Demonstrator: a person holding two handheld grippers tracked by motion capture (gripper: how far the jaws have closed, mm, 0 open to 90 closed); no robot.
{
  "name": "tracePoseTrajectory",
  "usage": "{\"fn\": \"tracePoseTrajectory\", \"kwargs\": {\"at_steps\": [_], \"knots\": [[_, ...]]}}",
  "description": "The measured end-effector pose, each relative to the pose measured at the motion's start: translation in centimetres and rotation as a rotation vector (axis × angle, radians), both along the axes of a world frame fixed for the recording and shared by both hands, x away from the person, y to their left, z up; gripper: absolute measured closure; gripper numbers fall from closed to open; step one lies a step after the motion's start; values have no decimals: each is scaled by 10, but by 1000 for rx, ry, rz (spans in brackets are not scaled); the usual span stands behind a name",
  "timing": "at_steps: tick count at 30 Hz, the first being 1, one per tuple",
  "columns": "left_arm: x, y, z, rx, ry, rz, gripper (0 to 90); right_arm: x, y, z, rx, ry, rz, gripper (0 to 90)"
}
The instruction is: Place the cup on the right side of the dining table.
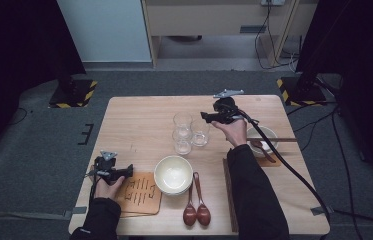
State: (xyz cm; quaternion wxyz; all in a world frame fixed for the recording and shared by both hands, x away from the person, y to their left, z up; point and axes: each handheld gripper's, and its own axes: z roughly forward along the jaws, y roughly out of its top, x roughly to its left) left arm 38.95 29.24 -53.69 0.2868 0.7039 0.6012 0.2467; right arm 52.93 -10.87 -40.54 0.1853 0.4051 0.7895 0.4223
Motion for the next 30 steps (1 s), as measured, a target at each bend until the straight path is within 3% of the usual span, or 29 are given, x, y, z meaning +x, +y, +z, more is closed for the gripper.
{"fn": "tracePoseTrajectory", "kwargs": {"at_steps": [12, 30], "knots": [[0, 0, 0, 0, 0, 0, 2, 7, 10, -24, -71, 78, -7, 422], [0, 0, 0, 0, 0, 0, 3, 14, 15, -46, -118, 176, -37, 549]]}}
